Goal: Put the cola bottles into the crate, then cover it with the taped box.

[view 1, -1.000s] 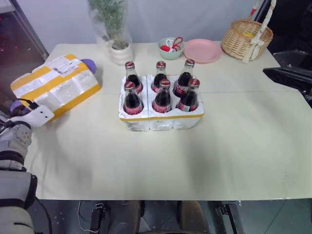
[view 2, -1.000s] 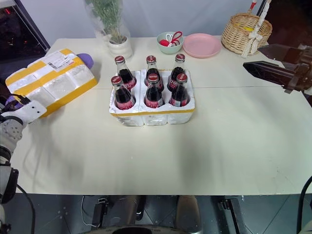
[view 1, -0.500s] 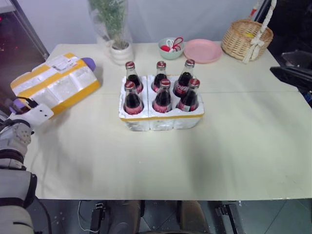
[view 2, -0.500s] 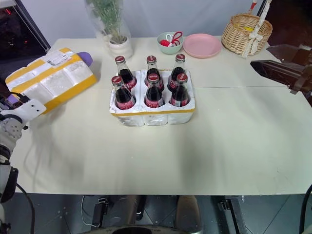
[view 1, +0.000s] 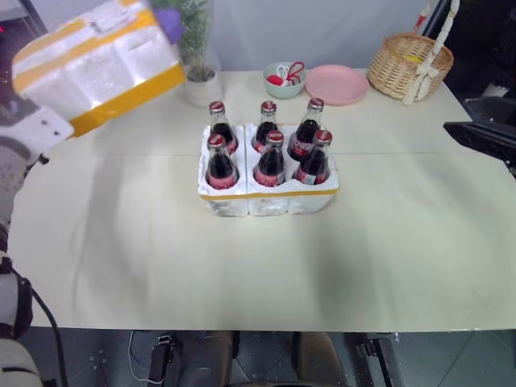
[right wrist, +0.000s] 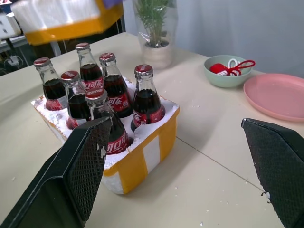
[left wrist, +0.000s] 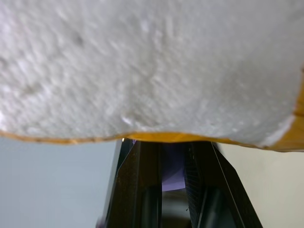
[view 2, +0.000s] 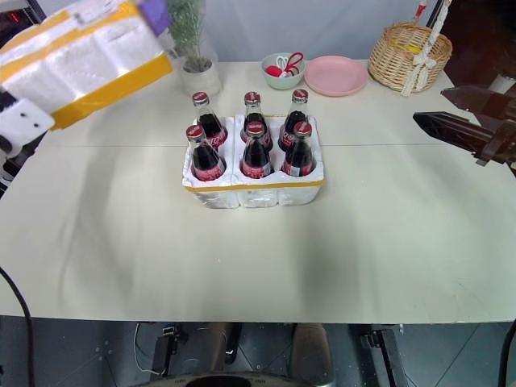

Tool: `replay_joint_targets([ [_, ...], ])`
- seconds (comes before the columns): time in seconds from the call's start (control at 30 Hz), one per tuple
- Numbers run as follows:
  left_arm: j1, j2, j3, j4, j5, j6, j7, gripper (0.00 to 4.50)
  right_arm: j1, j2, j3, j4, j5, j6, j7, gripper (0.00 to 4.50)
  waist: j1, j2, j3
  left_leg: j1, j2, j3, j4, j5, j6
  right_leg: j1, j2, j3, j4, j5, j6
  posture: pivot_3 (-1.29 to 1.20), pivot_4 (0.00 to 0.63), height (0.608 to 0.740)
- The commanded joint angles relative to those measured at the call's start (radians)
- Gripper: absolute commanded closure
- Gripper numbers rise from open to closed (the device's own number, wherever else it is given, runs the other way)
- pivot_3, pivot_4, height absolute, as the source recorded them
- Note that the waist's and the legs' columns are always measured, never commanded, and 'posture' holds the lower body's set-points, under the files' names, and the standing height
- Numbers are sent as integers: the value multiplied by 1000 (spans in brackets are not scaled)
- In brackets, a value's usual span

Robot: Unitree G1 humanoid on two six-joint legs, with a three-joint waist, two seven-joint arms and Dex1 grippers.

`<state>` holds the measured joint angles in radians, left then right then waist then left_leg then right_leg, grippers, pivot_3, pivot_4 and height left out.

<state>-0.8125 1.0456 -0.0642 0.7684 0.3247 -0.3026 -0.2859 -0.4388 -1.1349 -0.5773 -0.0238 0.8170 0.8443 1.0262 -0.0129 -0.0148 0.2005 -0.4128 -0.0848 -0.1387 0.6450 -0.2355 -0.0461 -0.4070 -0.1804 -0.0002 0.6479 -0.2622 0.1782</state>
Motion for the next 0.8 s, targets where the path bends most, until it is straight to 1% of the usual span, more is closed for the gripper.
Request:
replay_joint_targets([
  [0.03, 29, 32, 43, -292, -80, 57, -158, 4357, 20, 4, -4, 1, -24, -48, 19, 0, -2, 0, 0, 0, 0, 0, 0, 0, 0, 0, 0, 0, 0, 0, 0, 0, 150, 737],
  [0.1, 48, 31, 49, -470, -96, 139, -234, 4357, 38, 7, 12, 3, -41, -71, 30, 0, -4, 0, 0, 0, 0, 0, 0, 0, 0, 0, 0, 0, 0, 0, 0, 0, 150, 737],
  [0.2, 51, 30, 39, -710, -84, 300, -342, 4357, 49, 10, 25, 6, -56, -94, 40, 0, -9, 0, 0, 0, 0, 0, 0, 0, 0, 0, 0, 0, 0, 0, 0, 0, 150, 737],
  [0.33, 42, 10, 28, -914, -71, 442, -435, 4357, 45, 16, 30, 6, -53, -98, 39, 0, -10, 0, 0, 0, 0, 0, 0, 0, 0, 0, 1, 0, 0, 0, 0, 0, 150, 737],
  [0.4, 33, 21, 19, -957, -45, 466, -466, 4357, 44, 20, 34, 7, -53, -101, 35, 0, -9, 0, 0, 0, 0, 0, 0, 0, 0, 0, 1, 0, 0, 0, 0, 0, 150, 737],
  [0.5, 59, 68, 2, -1006, 7, 438, -518, 4357, 52, 28, 30, 2, -49, -99, 29, 0, -9, 0, 0, 0, 0, 0, 1, 0, 0, 0, 1, 0, 0, 0, 0, 0, 150, 737],
  [0.6, 62, 42, 7, -1068, -2, 481, -542, 4357, 62, 37, 25, -6, -47, -97, 23, 0, -6, 0, 0, 0, 1, 0, 0, 0, 0, 0, 1, 0, 0, 0, 0, 0, 150, 737],
  [0.73, 90, 21, -22, -1108, 47, 479, -548, 4357, 78, 52, 21, -25, -46, -99, 21, 0, -1, 0, 0, 0, 1, 0, 1, 0, 0, 2, 1, 0, -1, 0, 0, 0, 150, 737],
  [0.8, 95, 3, -21, -1130, 45, 496, -554, 4357, 91, 54, 20, -39, -44, -102, 29, 0, -2, 0, 0, 0, 1, 0, 1, 0, 0, 2, 1, 0, -1, 0, 0, 0, 150, 737],
])
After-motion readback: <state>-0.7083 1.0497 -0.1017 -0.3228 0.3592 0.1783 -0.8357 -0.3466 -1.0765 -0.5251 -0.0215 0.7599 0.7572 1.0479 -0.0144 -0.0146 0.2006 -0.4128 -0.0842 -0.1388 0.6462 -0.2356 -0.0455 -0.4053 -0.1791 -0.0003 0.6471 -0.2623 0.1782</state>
